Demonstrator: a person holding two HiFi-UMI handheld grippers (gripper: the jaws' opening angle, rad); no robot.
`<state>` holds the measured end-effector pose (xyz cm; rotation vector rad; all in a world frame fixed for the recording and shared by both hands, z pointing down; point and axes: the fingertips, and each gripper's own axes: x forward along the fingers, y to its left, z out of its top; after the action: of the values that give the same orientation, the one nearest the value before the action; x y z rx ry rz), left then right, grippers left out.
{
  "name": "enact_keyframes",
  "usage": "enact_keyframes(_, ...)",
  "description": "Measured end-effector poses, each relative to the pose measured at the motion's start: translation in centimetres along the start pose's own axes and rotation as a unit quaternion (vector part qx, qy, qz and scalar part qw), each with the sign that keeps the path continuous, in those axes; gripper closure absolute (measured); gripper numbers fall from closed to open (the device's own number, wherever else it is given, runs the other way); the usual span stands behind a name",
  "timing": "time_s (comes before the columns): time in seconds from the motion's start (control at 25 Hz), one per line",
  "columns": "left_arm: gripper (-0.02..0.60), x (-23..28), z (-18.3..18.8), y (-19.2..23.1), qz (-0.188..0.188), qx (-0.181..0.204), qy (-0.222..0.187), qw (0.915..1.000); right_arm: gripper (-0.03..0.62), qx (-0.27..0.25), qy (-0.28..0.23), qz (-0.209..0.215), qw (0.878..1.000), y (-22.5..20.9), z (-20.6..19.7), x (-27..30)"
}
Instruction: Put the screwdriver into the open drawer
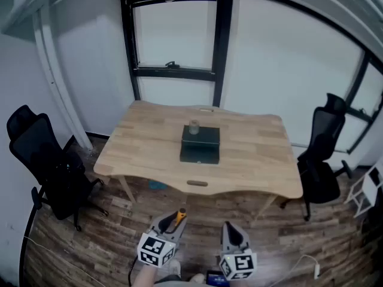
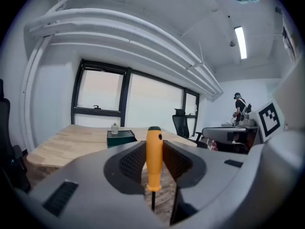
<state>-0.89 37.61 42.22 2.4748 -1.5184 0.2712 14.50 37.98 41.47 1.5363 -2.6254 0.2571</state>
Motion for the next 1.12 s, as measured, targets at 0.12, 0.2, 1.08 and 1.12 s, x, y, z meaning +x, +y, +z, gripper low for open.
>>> enact_keyframes(0.12,0.469,-0.4,0.1,0.1,0.005,0.002,-0.004,1.0000,0.597,0.000,-0.001,-0.002,1.000,0.1,0.0,-0.3)
enact_keyframes(0.2,0.469,-0.6,0.2,0.0,0.007,0.000,-0.008,0.9999,0.597,-0.001,-0.003,-0.001,1.000,0.2,0.1,-0.5)
enact_keyframes(1.08,0.469,-1.9,0.0,-1.0,0.034,-0.001,-0.023,0.9992,0.597,0.008,-0.003,0.011,1.000,-0.8,-0.6,-3.0)
enact_keyframes(1.12,0.469,-1.6,0.0,-0.8,0.033,0.000,-0.024,0.9992,0.597,0.008,-0.004,0.008,1.000,-1.0,-0.6,-2.9)
